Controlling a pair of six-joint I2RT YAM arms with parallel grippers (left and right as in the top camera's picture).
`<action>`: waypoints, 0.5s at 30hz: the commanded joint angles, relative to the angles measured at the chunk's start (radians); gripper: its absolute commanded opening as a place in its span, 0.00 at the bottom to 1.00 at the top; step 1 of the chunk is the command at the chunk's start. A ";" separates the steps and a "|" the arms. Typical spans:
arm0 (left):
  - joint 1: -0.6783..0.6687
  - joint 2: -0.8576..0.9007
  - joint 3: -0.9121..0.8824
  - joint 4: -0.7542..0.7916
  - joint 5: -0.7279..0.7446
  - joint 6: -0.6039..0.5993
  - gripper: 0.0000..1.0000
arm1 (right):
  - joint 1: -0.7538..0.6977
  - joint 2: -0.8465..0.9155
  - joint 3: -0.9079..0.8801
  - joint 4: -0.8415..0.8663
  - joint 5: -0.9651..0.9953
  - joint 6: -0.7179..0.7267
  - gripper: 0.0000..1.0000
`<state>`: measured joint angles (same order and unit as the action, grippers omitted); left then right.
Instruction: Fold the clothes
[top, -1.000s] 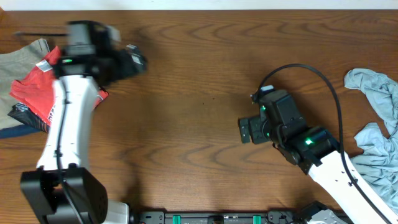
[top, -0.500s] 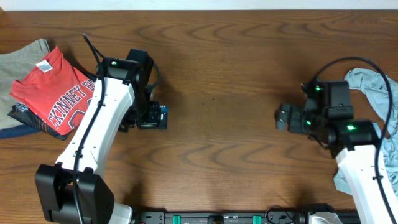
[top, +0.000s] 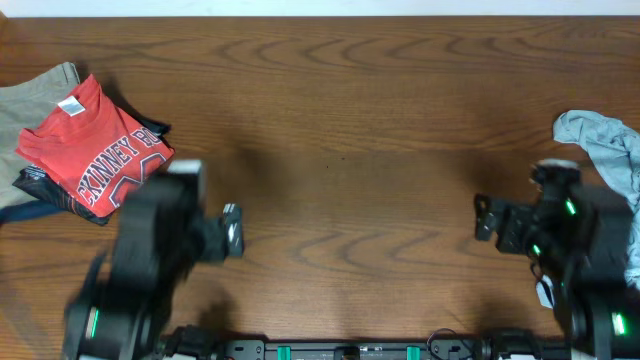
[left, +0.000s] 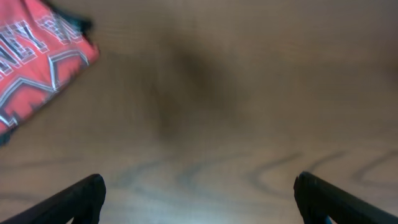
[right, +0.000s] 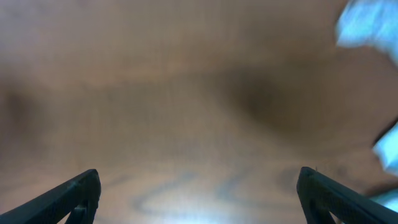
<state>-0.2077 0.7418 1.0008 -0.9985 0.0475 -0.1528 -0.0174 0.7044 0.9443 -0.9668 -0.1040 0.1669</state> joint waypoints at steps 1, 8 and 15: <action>-0.002 -0.206 -0.103 0.060 -0.014 0.006 0.98 | -0.008 -0.111 -0.011 0.029 0.022 -0.030 0.99; -0.001 -0.466 -0.122 0.022 -0.014 0.006 0.98 | -0.008 -0.217 -0.011 -0.017 0.022 -0.030 0.99; -0.001 -0.516 -0.122 0.005 -0.014 0.006 0.98 | -0.008 -0.220 -0.011 -0.125 0.022 -0.030 0.99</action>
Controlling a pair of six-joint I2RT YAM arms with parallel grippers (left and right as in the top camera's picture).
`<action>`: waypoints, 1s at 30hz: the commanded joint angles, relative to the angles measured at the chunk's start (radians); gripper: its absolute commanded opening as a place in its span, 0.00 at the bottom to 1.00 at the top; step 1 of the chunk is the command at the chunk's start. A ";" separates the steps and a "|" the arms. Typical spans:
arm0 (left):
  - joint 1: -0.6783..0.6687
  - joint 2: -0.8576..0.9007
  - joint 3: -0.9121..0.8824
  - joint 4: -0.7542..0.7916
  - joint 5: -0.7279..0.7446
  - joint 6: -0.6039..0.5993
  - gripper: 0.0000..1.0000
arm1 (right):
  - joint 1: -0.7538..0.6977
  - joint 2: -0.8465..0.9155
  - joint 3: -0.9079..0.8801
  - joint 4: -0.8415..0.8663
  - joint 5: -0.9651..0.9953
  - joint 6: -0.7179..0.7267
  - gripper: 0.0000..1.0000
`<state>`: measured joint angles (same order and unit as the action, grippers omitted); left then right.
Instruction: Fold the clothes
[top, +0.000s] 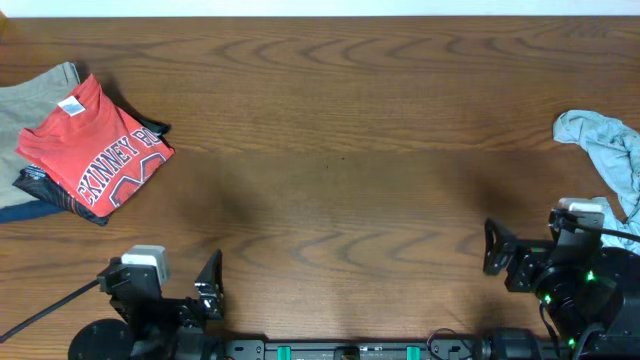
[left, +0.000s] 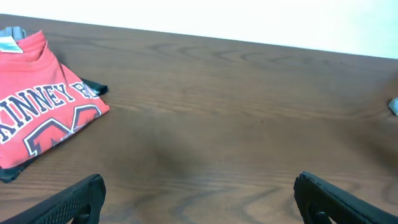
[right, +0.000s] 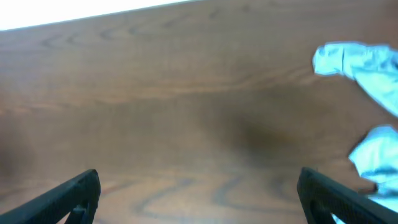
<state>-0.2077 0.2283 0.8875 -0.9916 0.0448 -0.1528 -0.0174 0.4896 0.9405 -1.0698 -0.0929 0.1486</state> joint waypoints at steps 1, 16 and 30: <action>-0.001 -0.003 -0.009 -0.002 -0.012 0.006 0.98 | -0.008 -0.005 -0.007 -0.039 0.011 -0.011 0.99; -0.001 -0.003 -0.009 -0.002 -0.012 0.006 0.98 | -0.008 -0.005 -0.007 -0.166 0.011 -0.011 0.99; -0.001 -0.003 -0.009 -0.002 -0.012 0.006 0.98 | -0.008 -0.018 -0.016 -0.163 0.010 -0.011 0.99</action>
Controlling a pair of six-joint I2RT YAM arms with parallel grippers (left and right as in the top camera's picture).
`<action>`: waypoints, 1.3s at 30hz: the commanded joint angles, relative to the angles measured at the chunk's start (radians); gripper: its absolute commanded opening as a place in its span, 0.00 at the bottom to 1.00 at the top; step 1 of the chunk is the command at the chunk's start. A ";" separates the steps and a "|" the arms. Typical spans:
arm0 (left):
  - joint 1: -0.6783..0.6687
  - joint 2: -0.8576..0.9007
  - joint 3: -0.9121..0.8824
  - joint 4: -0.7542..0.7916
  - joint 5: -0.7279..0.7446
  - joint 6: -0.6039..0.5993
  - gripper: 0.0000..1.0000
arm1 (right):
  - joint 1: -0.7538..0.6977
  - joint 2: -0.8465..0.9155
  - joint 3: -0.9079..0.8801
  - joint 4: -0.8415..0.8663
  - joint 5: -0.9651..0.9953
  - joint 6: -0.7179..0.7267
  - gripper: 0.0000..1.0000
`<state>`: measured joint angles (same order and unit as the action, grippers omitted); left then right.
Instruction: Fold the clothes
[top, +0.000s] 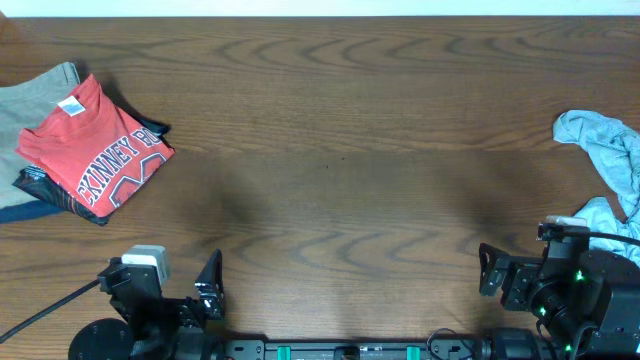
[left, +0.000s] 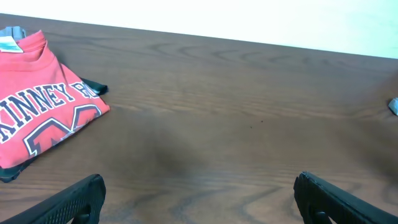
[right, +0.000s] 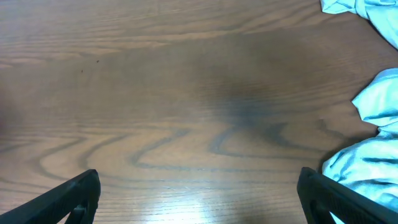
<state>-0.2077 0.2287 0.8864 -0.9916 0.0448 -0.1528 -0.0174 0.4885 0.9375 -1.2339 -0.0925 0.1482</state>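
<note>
A folded red T-shirt (top: 95, 150) with white lettering lies on a small stack of folded clothes at the table's left edge; the left wrist view shows the red T-shirt (left: 43, 121) too. A crumpled light blue garment (top: 608, 150) lies at the right edge, and the right wrist view shows the blue garment (right: 367, 155) beside the right finger. My left gripper (top: 205, 292) is open at the front left, holding nothing. My right gripper (top: 492, 278) is open at the front right, just left of the blue cloth, holding nothing.
Under the red shirt lie a tan garment (top: 30, 92) and a dark one (top: 45, 190). Brown wooden table (top: 340, 150) spans the view between the two piles. A black cable (top: 40, 308) runs off at the front left.
The right arm has drawn back slightly toward the front edge and its camera now looks more steeply down at the table. The left arm has not moved.
At first both arms reached out over the table, blurred, left near the red shirt and right near the blue cloth. Then both sat low at the front edge. Now the right has settled a little further back; both grippers stayed open throughout.
</note>
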 joint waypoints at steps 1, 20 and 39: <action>-0.001 -0.003 -0.008 -0.002 -0.012 0.006 0.98 | -0.008 -0.025 -0.018 0.004 0.010 -0.011 0.99; -0.001 -0.003 -0.008 -0.002 -0.012 0.006 0.98 | 0.027 -0.468 -0.687 0.857 -0.024 -0.037 0.99; -0.002 -0.003 -0.008 -0.002 -0.012 0.006 0.98 | 0.046 -0.484 -0.933 1.174 -0.099 -0.239 0.99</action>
